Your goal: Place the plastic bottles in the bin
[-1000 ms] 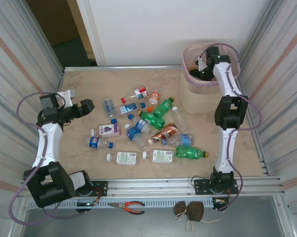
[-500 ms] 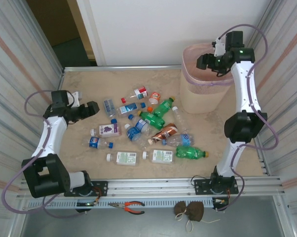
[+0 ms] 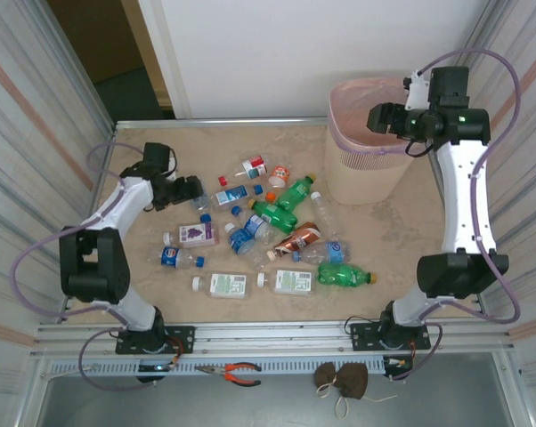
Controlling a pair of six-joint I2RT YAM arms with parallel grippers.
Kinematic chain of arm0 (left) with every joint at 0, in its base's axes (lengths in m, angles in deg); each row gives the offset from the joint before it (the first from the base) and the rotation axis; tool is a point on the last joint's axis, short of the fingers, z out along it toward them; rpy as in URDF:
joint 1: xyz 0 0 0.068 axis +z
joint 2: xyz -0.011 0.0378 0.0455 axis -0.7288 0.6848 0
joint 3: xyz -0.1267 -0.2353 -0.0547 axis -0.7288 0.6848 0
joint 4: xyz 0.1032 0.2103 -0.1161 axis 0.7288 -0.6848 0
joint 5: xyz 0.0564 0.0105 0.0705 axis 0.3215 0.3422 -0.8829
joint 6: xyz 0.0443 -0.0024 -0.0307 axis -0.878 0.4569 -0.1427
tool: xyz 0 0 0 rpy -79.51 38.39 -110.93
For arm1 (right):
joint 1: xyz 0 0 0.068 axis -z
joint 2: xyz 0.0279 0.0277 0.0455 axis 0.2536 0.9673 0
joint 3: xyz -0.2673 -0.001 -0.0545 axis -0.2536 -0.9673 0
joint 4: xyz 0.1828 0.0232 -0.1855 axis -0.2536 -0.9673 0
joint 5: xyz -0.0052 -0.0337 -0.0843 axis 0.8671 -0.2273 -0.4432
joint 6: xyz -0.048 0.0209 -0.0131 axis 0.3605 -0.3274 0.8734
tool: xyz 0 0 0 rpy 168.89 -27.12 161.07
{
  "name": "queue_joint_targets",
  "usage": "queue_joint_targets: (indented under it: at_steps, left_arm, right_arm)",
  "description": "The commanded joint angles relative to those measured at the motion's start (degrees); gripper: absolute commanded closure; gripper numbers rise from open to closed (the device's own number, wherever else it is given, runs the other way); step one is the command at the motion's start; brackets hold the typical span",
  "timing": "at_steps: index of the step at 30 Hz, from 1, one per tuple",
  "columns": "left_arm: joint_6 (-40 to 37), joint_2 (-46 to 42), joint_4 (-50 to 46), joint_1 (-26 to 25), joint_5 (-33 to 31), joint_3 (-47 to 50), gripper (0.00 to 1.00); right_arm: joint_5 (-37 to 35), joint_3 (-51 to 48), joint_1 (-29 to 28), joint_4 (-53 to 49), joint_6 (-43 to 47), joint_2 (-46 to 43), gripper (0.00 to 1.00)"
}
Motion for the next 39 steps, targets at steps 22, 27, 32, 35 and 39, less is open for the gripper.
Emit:
queue_joint_targets:
  at_steps: [22,27,32,35,39]
  left_arm:
    - [2.1,20.8,-6.8,-4.1,-7.2,-17.8,0.35]
    - [-1.5,23.7,-8.1,-3.4,-9.5,-22.4,0.43]
    - [-3.3,26.2,-9.3,-1.3,-8.5,-26.2,0.46]
    - [-3.9,26.5,-9.6,-0.8,-7.9,-27.0,0.42]
    - [-4.2,26.1,-10.8,-0.9,-7.0,-26.2,0.36]
  right_arm:
    - [-1.2,-7.5,2.4,1.6,-1.2,-7.1,0.22]
    - [-1.5,-7.4,2.5,1.4,-0.9,-7.1,0.22]
    - [-1.3,-7.7,2.4,1.5,-1.0,-6.9,0.23]
    - [-0.9,-8.0,2.4,1.8,-1.2,-7.0,0.23]
    - [-0.5,-8.1,2.4,1.6,-1.4,-7.2,0.23]
